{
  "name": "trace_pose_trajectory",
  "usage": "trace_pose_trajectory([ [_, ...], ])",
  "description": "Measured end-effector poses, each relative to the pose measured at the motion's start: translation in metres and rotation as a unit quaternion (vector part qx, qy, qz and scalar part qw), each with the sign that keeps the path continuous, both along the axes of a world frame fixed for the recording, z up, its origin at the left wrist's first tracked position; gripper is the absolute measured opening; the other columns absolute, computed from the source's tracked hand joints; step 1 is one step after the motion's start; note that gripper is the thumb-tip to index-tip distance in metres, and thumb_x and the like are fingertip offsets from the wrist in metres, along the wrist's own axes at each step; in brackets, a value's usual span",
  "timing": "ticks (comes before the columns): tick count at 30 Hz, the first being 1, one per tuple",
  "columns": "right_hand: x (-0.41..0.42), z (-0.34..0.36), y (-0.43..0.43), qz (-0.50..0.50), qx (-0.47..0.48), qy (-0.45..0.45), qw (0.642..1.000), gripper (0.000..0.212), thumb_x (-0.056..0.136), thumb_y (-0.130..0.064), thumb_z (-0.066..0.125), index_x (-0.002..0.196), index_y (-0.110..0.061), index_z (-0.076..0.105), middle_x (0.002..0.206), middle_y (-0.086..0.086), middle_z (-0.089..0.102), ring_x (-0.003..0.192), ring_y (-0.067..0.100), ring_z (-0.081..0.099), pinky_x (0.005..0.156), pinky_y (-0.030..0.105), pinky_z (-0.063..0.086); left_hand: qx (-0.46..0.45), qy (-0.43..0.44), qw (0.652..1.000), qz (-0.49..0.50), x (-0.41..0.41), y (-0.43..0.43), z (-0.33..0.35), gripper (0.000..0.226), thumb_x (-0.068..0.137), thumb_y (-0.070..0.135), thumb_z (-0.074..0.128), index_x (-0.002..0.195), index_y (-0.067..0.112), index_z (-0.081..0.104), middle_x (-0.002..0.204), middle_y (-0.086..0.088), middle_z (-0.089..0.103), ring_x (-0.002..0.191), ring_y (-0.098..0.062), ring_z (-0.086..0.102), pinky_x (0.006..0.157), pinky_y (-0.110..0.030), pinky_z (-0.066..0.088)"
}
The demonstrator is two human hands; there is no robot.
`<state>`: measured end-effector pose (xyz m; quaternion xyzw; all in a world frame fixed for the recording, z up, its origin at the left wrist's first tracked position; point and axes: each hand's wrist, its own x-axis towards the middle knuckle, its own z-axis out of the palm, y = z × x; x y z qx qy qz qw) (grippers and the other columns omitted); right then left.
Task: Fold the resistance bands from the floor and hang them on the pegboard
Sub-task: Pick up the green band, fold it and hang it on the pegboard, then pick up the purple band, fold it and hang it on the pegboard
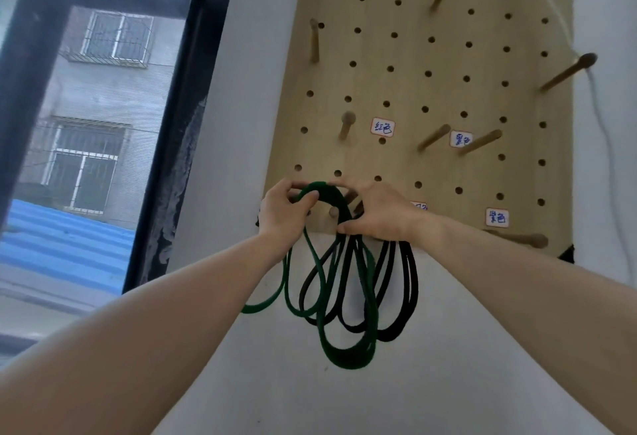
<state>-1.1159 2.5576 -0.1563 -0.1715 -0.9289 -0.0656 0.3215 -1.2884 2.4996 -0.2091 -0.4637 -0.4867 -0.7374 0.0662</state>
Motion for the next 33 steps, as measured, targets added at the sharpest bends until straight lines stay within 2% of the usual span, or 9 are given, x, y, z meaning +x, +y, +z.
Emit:
trace_pose_trajectory([
  [4, -0.005, -0.004, 0.016, -0.056, 0.023, -0.01, 0.998, 0.085, 0.077, -0.031, 0.083, 0.147, -0.045, 0.038, 0.132, -0.007, 0.06, 0.119, 0.016, 0.057, 0.1, 0.039, 0.049, -0.037, 0.016, 0.998, 0.05, -0.003, 0.017, -0.005, 0.012, 0.09, 0.033, 0.072, 0.101, 0.03, 0.068, 0.1, 0.003, 0.071, 0.095, -0.017, 0.067, 0.092, -0.045, 0.056],
  [7, -0.008, -0.017, 0.028, -0.075, 0.037, 0.017, 0.996, 0.082, 0.08, -0.03, 0.082, 0.148, -0.045, 0.038, 0.139, -0.005, 0.058, 0.124, 0.019, 0.056, 0.096, 0.027, 0.043, -0.074, 0.031, 0.994, 0.071, -0.004, 0.024, -0.011, 0.023, 0.089, 0.04, 0.074, 0.109, 0.029, 0.072, 0.099, 0.01, 0.067, 0.095, -0.011, 0.064, 0.089, -0.038, 0.056],
  [10, -0.009, -0.023, 0.029, -0.061, 0.051, 0.041, 0.996, 0.078, 0.081, -0.028, 0.081, 0.148, -0.039, 0.042, 0.14, -0.004, 0.057, 0.127, 0.016, 0.053, 0.087, 0.018, 0.03, -0.11, 0.04, 0.991, 0.065, -0.009, 0.021, -0.013, 0.025, 0.089, 0.038, 0.073, 0.114, 0.032, 0.072, 0.099, 0.01, 0.07, 0.093, -0.013, 0.068, 0.088, -0.04, 0.059],
  [12, -0.009, -0.023, 0.029, -0.064, 0.049, 0.037, 0.996, 0.078, 0.081, -0.028, 0.081, 0.148, -0.038, 0.042, 0.139, -0.004, 0.058, 0.127, 0.017, 0.053, 0.087, 0.019, 0.031, -0.138, 0.065, 0.987, 0.054, -0.01, 0.017, -0.014, 0.031, 0.091, 0.03, 0.072, 0.121, 0.033, 0.07, 0.105, 0.007, 0.071, 0.097, -0.015, 0.069, 0.09, -0.043, 0.059],
  [18, -0.002, -0.019, 0.029, -0.038, -0.016, 0.028, 0.999, 0.076, 0.077, -0.034, 0.083, 0.145, -0.036, 0.048, 0.142, -0.003, 0.057, 0.129, 0.018, 0.053, 0.106, 0.036, 0.044, -0.145, 0.169, 0.97, 0.099, -0.009, -0.009, -0.03, 0.046, 0.088, 0.023, 0.072, 0.133, 0.029, 0.062, 0.123, 0.005, 0.065, 0.112, -0.014, 0.06, 0.101, -0.042, 0.051],
  [21, 0.01, -0.021, 0.025, -0.016, -0.013, 0.047, 0.999, 0.068, 0.078, -0.033, 0.083, 0.14, -0.03, 0.054, 0.139, -0.002, 0.059, 0.129, 0.018, 0.051, 0.108, 0.041, 0.043, -0.138, 0.177, 0.97, 0.088, -0.005, -0.029, -0.039, 0.042, 0.089, 0.019, 0.072, 0.13, 0.027, 0.062, 0.122, 0.006, 0.062, 0.109, -0.013, 0.059, 0.1, -0.035, 0.049],
  [24, 0.026, -0.032, 0.011, -0.017, 0.04, 0.074, 0.996, 0.057, 0.079, -0.036, 0.081, 0.132, -0.03, 0.06, 0.13, -0.003, 0.063, 0.124, 0.02, 0.052, 0.106, 0.043, 0.042, -0.138, 0.186, 0.97, 0.078, 0.002, -0.049, -0.049, 0.036, 0.088, 0.023, 0.074, 0.122, 0.031, 0.066, 0.114, 0.012, 0.065, 0.1, -0.011, 0.063, 0.095, -0.038, 0.054],
  [29, 0.06, -0.09, -0.028, 0.071, 0.016, 0.12, 0.99, 0.036, 0.079, -0.028, 0.083, 0.113, -0.022, 0.071, 0.116, -0.007, 0.064, 0.113, 0.013, 0.055, 0.101, 0.031, 0.042, -0.166, 0.206, 0.964, 0.027, 0.027, -0.085, -0.087, 0.023, 0.088, 0.014, 0.074, 0.104, 0.03, 0.072, 0.093, 0.013, 0.071, 0.081, -0.004, 0.066, 0.077, -0.021, 0.054],
  [33, 0.087, -0.163, -0.049, 0.091, -0.052, 0.117, 0.988, 0.024, 0.081, -0.023, 0.081, 0.104, -0.022, 0.074, 0.103, -0.014, 0.067, 0.1, 0.003, 0.059, 0.088, 0.018, 0.045, -0.221, 0.215, 0.951, -0.011, 0.042, -0.104, -0.146, 0.016, 0.089, 0.014, 0.073, 0.097, 0.027, 0.076, 0.082, 0.007, 0.074, 0.077, -0.012, 0.07, 0.076, -0.026, 0.058],
])
